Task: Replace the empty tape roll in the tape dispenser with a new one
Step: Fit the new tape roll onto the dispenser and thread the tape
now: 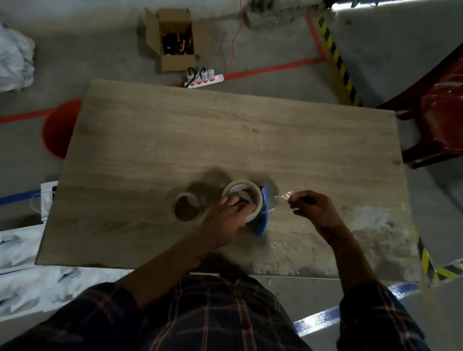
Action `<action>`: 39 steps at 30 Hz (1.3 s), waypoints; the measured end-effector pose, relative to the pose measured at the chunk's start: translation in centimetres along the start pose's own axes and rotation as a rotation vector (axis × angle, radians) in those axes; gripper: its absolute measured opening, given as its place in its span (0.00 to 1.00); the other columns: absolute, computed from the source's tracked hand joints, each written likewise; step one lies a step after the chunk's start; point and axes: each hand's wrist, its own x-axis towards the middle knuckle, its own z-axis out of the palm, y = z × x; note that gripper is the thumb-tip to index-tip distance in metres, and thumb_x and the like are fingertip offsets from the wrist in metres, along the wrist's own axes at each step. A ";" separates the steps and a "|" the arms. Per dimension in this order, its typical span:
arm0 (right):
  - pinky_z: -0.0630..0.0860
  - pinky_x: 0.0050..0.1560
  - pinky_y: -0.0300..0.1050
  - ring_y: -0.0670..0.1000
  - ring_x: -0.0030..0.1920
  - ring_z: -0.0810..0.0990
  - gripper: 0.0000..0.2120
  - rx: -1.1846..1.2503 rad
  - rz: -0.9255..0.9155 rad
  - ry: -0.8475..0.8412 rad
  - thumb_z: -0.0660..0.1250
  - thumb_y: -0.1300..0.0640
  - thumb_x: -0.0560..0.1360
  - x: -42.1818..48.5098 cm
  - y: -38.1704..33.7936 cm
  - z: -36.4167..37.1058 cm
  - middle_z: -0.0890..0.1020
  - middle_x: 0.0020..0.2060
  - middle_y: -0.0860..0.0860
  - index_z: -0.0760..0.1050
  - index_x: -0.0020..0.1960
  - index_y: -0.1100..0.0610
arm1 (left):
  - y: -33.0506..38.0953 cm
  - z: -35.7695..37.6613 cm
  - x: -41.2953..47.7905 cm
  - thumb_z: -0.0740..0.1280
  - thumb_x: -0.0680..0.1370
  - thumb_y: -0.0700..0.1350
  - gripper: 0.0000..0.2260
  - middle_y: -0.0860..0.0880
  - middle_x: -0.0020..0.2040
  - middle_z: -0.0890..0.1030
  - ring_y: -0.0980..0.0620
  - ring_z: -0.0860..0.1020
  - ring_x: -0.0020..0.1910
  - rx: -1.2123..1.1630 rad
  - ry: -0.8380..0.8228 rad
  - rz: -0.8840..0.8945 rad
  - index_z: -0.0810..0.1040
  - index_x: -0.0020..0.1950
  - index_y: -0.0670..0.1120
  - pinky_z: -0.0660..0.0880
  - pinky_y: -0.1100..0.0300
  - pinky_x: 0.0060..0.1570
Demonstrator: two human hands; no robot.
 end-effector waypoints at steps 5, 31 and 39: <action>0.80 0.48 0.46 0.51 0.44 0.84 0.04 0.076 0.022 0.051 0.69 0.66 0.75 -1.9 4.0 -0.8 0.86 0.43 0.54 0.80 0.48 0.63 | -0.4 0.7 1.1 0.74 0.69 0.40 0.25 0.50 0.58 0.81 0.49 0.68 0.61 0.037 -0.007 0.127 0.76 0.66 0.48 0.65 0.56 0.58; 0.79 0.49 0.51 0.54 0.45 0.82 0.05 -0.034 -0.066 0.105 0.70 0.66 0.75 -0.7 2.6 0.8 0.85 0.44 0.57 0.82 0.48 0.58 | -1.1 3.2 0.4 0.78 0.68 0.44 0.29 0.43 0.59 0.81 0.44 0.73 0.60 0.098 0.033 -0.039 0.73 0.66 0.46 0.63 0.54 0.60; 0.79 0.45 0.45 0.51 0.43 0.82 0.05 -0.148 -0.106 0.142 0.69 0.64 0.76 2.0 0.6 1.2 0.84 0.42 0.53 0.81 0.47 0.55 | 0.3 3.0 1.4 0.76 0.71 0.45 0.27 0.35 0.60 0.80 0.33 0.78 0.58 0.038 -0.059 -0.135 0.74 0.67 0.38 0.75 0.43 0.58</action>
